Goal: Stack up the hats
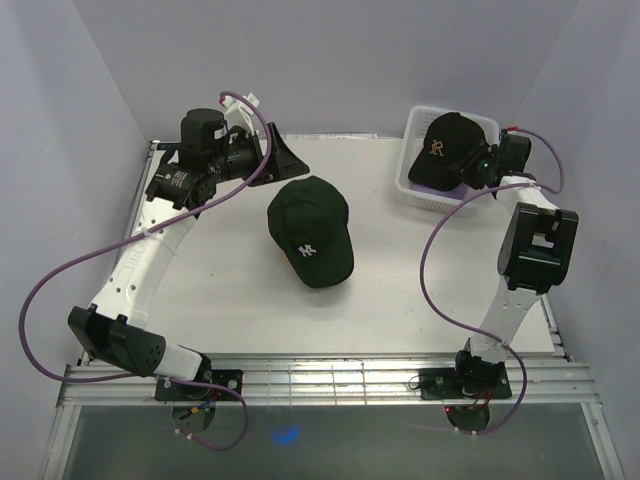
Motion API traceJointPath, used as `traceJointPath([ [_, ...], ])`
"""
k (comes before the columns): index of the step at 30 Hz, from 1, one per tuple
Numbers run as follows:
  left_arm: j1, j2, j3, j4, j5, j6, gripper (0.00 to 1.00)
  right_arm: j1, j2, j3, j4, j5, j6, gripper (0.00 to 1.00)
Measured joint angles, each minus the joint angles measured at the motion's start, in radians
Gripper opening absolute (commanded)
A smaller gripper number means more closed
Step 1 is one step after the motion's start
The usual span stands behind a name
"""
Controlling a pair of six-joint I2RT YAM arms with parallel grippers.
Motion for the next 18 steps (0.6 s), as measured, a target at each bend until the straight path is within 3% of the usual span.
traceJointPath([
  [9, 0.0, 0.0, 0.0, 0.0, 0.0, 0.0, 0.86, -0.006, -0.027, -0.031, -0.06, 0.087, -0.034, 0.48],
  [12, 0.0, 0.0, 0.0, 0.0, -0.001, 0.0, 0.87, -0.006, -0.026, -0.031, -0.068, 0.095, -0.039, 0.59],
  [18, -0.002, 0.0, 0.0, 0.0, -0.002, 0.0, 0.87, -0.006, -0.016, -0.03, -0.053, 0.079, -0.039, 0.6],
])
